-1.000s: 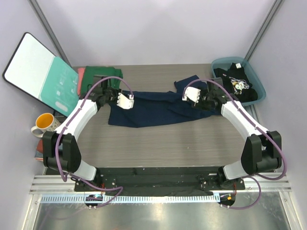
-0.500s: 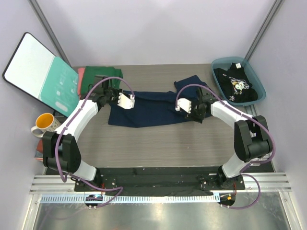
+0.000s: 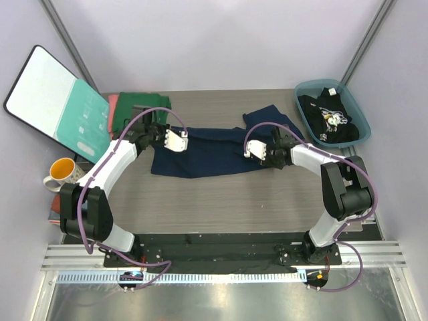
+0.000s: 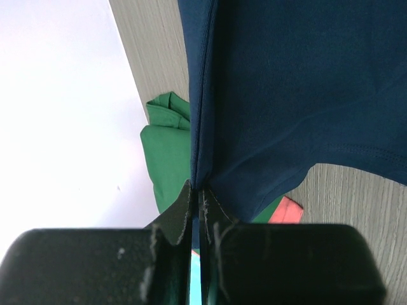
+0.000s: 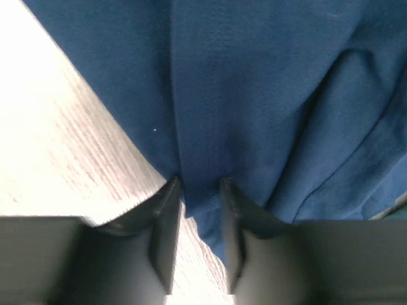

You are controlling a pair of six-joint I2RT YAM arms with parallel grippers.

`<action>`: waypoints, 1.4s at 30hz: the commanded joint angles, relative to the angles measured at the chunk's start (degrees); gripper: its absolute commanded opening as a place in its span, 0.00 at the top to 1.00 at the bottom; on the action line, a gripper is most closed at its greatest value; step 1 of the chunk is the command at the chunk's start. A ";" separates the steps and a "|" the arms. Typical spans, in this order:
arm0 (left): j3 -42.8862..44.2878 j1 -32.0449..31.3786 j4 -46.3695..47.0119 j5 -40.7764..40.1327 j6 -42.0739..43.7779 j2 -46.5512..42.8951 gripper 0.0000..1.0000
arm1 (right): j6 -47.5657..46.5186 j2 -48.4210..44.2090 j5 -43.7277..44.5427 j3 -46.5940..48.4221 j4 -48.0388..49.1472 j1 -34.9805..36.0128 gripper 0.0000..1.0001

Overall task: Fold and stack the t-shirts
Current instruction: Flatten out the tshirt

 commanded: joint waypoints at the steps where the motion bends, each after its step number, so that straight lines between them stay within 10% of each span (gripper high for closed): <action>1: 0.06 -0.18 2.96 -0.49 -0.54 -1.47 1.00 | -0.19 0.08 1.93 0.72 3.38 0.27 0.70; 9: 0.41 -0.18 3.31 -0.32 -0.54 -0.94 1.00 | -1.07 -1.76 4.39 2.83 2.41 0.00 0.85; 16: 1.11 -0.18 3.57 0.03 -0.37 -0.24 1.00 | -2.13 -2.47 4.92 4.32 -0.23 -0.17 0.68; 37: 0.76 -0.45 3.92 0.12 -0.28 -0.59 1.00 | -3.27 -2.29 2.90 8.46 -7.08 -0.26 0.65; 42: 0.76 -0.53 3.92 0.12 -0.28 -0.68 1.00 | -3.98 -1.94 2.55 9.25 -8.75 -0.35 0.91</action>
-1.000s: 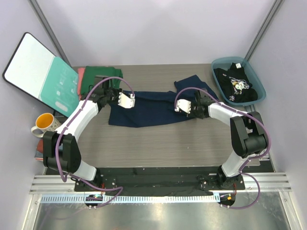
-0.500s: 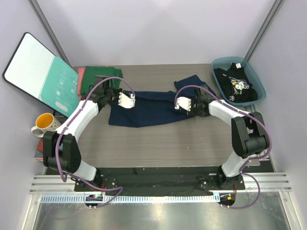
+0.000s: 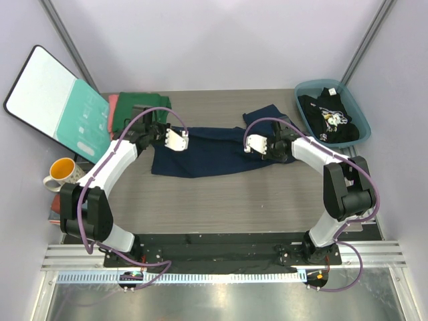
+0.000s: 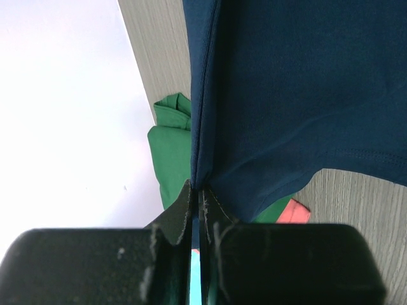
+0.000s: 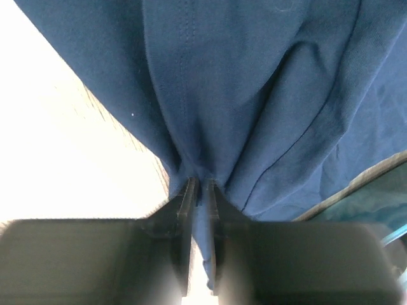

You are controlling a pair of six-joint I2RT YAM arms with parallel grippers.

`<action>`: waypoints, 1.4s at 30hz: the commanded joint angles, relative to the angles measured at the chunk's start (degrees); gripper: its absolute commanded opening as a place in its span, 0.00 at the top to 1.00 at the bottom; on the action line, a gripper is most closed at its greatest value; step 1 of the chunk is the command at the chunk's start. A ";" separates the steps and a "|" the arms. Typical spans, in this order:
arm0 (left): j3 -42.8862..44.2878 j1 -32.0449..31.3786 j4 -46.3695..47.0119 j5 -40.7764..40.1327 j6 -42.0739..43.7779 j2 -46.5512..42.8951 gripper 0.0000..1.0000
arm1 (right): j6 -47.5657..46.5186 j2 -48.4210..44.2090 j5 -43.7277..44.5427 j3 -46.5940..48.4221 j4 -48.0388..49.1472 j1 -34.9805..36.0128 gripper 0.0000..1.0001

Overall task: Fold and stack the t-shirts
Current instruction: Flatten out the tshirt

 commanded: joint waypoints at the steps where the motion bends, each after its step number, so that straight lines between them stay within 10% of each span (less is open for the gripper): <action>1: 0.67 -0.25 2.59 0.12 -0.21 -0.79 1.00 | -0.98 -1.68 -0.76 2.54 -1.85 -0.22 0.96; 15: 0.32 -0.25 13.82 -4.71 1.80 1.32 1.00 | -2.74 -0.71 8.46 7.80 11.41 -2.24 0.99; 20: -0.04 -0.08 39.03 -11.47 8.04 6.14 1.00 | -6.50 -0.45 15.83 12.63 31.13 -2.68 0.99; 28: 30.43 2.38 56.02 -13.24 8.91 24.14 1.00 | -13.02 9.12 21.22 36.17 51.58 -5.22 0.99; 36: 54.71 4.32 82.70 10.02 1.48 39.02 0.99 | -16.89 21.17 20.52 70.20 50.01 -7.51 0.99; 42: 36.70 4.23 79.17 10.77 11.64 26.76 1.00 | -15.84 14.70 20.25 65.92 52.82 -9.27 0.99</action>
